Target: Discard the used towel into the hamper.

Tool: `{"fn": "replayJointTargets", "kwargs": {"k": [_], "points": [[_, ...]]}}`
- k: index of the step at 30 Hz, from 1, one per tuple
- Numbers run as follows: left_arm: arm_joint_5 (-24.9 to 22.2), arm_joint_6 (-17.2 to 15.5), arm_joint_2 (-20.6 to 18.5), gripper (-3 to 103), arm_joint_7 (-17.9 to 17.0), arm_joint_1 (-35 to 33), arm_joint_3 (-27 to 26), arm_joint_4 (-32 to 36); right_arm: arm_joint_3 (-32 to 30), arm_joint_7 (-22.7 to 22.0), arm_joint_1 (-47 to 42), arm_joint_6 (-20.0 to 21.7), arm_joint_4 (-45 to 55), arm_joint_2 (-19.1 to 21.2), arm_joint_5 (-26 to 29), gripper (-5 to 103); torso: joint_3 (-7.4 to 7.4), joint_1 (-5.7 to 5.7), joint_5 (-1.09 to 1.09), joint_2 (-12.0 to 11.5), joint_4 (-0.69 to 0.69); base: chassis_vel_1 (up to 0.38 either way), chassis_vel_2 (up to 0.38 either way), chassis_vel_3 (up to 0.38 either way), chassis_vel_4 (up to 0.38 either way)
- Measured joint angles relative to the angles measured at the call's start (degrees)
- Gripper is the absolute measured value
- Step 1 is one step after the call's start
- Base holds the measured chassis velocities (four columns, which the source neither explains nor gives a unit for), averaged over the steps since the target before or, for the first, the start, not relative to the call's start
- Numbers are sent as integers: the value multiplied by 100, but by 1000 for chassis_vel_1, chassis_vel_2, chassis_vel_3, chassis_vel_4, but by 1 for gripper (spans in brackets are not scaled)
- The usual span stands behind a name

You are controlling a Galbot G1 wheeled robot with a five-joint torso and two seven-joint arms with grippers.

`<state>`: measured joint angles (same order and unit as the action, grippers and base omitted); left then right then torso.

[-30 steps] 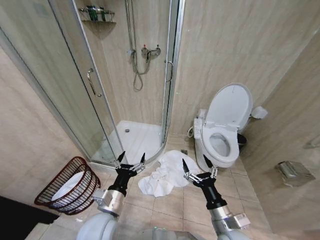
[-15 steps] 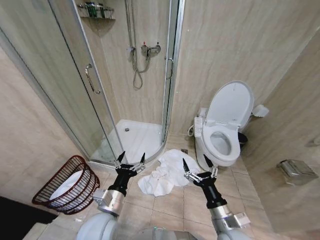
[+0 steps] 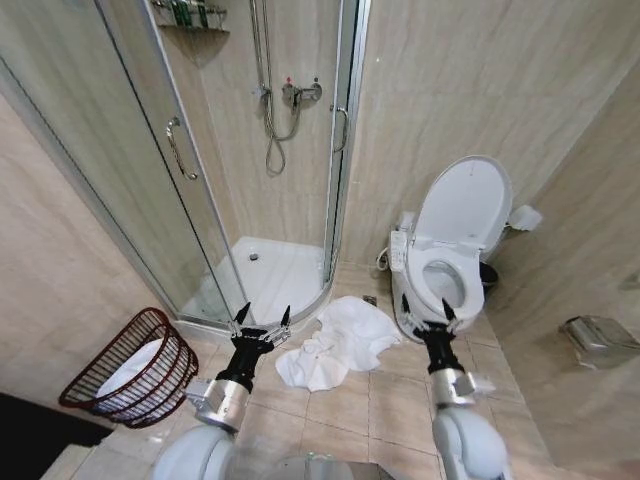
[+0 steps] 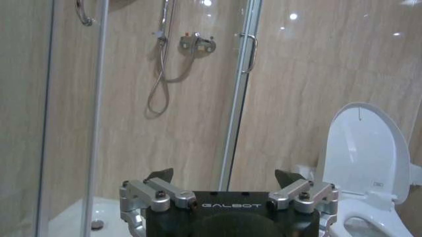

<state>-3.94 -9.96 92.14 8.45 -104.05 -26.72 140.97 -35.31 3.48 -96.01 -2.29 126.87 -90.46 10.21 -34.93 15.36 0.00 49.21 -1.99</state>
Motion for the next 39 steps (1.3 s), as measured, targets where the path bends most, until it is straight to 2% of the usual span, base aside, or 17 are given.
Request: {"fn": "replayJointTargets", "kwargs": {"k": [3,8,9,11,12,15,23,28,31,39], "points": [[0,0,-1,100,0,0,0,0,-82,69,-4,5,-130,24,11,100,51,-39,0,-92,-2,0,0,0,0],[0,0,0,100,0,0,0,0,-89,69,-279,-106,-317,-1,410,100,123,-99,0,-223,0,0,0,0,0],[0,0,-1,100,0,0,0,0,-52,125,-341,-258,-383,-31,465,100,145,-115,1,-261,0,0,0,0,0],[0,0,0,100,0,0,0,0,-45,536,-455,-667,-597,-116,594,100,182,-142,1,-325,-1,0,0,0,0],[0,0,0,100,0,0,0,0,-45,536,-455,-667,-597,-116,594,100,182,-142,1,-325,-1,0,0,0,0],[0,0,0,100,0,0,0,0,-37,736,-636,-1100,-927,-143,650,100,241,-184,0,-428,0,0,0,0,0],[0,0,-1,100,0,0,0,0,-40,701,-638,-1274,-1240,-166,790,100,336,-267,0,-604,-1,0,0,0,0],[0,0,0,100,0,0,0,0,15,663,-526,-1564,-1409,-166,936,100,410,-322,1,-736,-1,0,0,0,0],[0,0,0,100,0,0,0,0,37,665,-537,-1641,-1464,-167,666,100,469,-363,0,-836,-1,0,0,0,0],[0,0,0,100,0,0,0,0,-19,563,-655,-1663,-1457,-168,537,100,580,-447,1,-1029,-1,0,0,0,0]]}}
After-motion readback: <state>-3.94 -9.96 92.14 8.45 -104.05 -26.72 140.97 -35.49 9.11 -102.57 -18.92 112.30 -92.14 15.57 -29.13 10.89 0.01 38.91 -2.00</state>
